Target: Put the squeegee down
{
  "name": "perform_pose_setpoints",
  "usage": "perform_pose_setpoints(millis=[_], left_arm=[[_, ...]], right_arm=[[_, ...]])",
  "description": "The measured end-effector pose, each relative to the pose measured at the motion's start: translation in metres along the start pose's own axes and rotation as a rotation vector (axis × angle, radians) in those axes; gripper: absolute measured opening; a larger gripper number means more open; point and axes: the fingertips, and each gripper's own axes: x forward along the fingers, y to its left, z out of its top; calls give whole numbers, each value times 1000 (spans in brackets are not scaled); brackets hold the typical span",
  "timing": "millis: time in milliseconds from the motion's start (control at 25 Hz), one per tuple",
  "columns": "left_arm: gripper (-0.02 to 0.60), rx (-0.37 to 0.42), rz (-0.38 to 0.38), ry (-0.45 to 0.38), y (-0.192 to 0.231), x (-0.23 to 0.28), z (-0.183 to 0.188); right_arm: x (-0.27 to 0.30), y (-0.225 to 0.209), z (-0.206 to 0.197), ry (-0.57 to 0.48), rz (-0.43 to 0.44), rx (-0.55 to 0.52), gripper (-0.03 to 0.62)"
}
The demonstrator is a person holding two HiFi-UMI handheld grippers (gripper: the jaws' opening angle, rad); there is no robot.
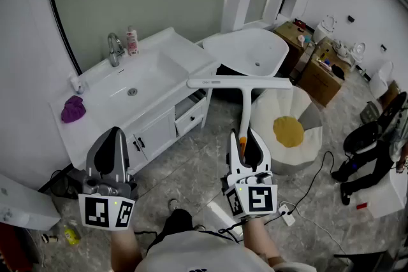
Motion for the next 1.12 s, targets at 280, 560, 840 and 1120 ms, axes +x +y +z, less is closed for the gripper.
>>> perform_pose_setpoints(millis=[280, 560, 840, 1120], left_arm=[[8, -8, -10, 0, 8, 15, -4], [8, -12, -18, -9, 27, 41, -12], [8, -21, -32, -22, 47, 78, -24], [8, -25, -43, -32, 68, 110, -31]], right_arm=[[16, 1, -1, 1, -4, -4, 126], [47, 1, -9, 4, -11, 4, 126], [91, 1, -19, 4, -12, 2, 126], [129, 4, -24, -1, -12, 0, 126]])
